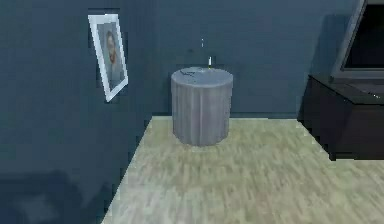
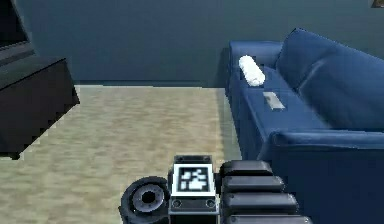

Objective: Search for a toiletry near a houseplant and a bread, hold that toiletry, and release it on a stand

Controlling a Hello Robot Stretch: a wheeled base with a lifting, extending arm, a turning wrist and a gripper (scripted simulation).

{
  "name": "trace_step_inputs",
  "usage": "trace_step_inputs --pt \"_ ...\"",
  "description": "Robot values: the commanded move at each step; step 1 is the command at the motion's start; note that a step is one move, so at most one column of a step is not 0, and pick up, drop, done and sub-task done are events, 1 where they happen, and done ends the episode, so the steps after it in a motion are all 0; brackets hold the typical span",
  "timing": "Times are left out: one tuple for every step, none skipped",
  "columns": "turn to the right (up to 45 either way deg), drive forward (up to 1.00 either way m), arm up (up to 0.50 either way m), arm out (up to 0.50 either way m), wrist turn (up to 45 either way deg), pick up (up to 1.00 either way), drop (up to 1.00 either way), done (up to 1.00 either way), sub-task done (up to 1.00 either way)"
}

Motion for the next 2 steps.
trace_step_inputs --pt "45.0 0.0 0.0 0.0 0.0 0.0 0.0 0.0 0.0" --pt "12.0 0.0 0.0 0.0 0.0 0.0 0.0 0.0 0.0"
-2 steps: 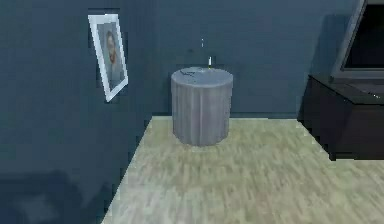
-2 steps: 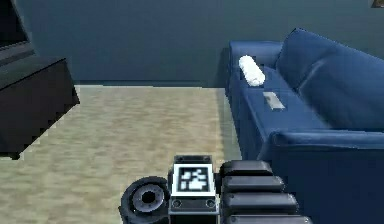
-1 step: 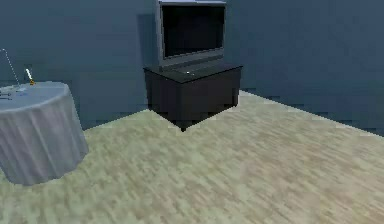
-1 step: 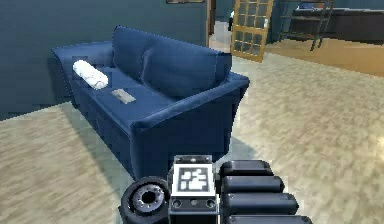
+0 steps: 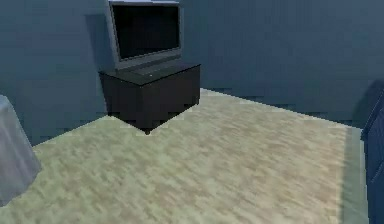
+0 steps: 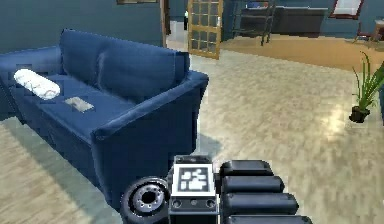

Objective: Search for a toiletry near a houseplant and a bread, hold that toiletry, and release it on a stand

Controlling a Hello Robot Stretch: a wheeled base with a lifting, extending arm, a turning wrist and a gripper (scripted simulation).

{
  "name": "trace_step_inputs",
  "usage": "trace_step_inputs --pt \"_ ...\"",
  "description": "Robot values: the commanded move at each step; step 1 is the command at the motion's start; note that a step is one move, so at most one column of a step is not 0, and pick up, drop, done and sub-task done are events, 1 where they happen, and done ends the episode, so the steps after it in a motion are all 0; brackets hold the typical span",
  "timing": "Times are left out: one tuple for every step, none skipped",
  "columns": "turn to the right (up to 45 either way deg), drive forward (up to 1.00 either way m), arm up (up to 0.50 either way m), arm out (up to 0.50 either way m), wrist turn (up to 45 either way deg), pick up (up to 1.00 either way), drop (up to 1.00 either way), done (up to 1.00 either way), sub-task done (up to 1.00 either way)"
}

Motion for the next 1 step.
trace_step_inputs --pt "0.0 1.0 0.0 0.0 0.0 0.0 0.0 0.0 0.0"
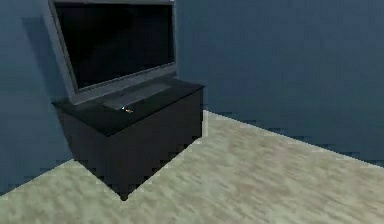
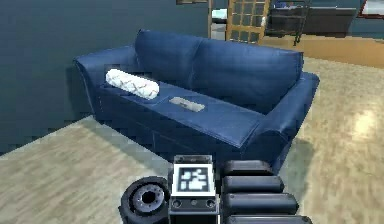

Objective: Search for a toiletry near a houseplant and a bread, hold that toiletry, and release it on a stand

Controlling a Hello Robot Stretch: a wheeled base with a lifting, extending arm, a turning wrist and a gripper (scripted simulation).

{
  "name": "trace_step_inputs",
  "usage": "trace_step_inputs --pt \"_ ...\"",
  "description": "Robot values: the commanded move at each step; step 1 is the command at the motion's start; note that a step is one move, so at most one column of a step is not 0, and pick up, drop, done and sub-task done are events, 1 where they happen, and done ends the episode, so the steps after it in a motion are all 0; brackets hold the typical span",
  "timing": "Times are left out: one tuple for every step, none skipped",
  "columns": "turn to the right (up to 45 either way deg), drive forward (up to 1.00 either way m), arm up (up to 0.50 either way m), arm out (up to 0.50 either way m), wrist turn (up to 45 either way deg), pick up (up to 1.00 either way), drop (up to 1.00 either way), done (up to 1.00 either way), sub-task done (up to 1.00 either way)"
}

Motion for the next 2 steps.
trace_step_inputs --pt "3.0 0.0 0.0 0.0 0.0 0.0 0.0 0.0 0.0" --pt "0.0 1.0 0.0 0.0 0.0 0.0 0.0 0.0 0.0"
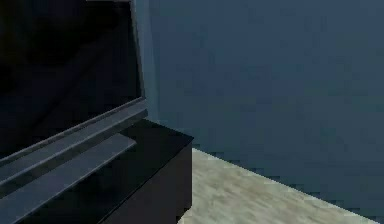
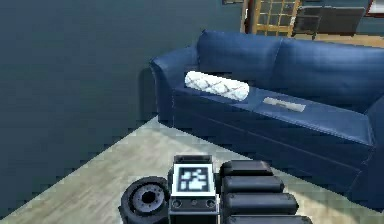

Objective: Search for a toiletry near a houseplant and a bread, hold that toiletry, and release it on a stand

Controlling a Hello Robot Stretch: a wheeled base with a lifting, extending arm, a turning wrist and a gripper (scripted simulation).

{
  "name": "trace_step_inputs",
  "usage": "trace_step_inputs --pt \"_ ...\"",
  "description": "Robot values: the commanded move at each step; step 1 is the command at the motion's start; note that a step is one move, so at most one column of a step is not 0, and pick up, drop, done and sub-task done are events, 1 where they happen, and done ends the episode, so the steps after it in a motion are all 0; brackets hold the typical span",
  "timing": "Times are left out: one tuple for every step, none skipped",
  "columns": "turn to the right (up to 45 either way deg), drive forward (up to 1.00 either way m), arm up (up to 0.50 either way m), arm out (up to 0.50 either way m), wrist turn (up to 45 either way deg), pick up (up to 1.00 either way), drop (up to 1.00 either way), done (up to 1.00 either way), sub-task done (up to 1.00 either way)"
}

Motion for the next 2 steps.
trace_step_inputs --pt "0.0 0.45 0.0 0.0 0.0 0.0 0.0 0.0 0.0" --pt "-45.0 0.0 0.0 0.0 0.0 0.0 0.0 0.0 0.0"
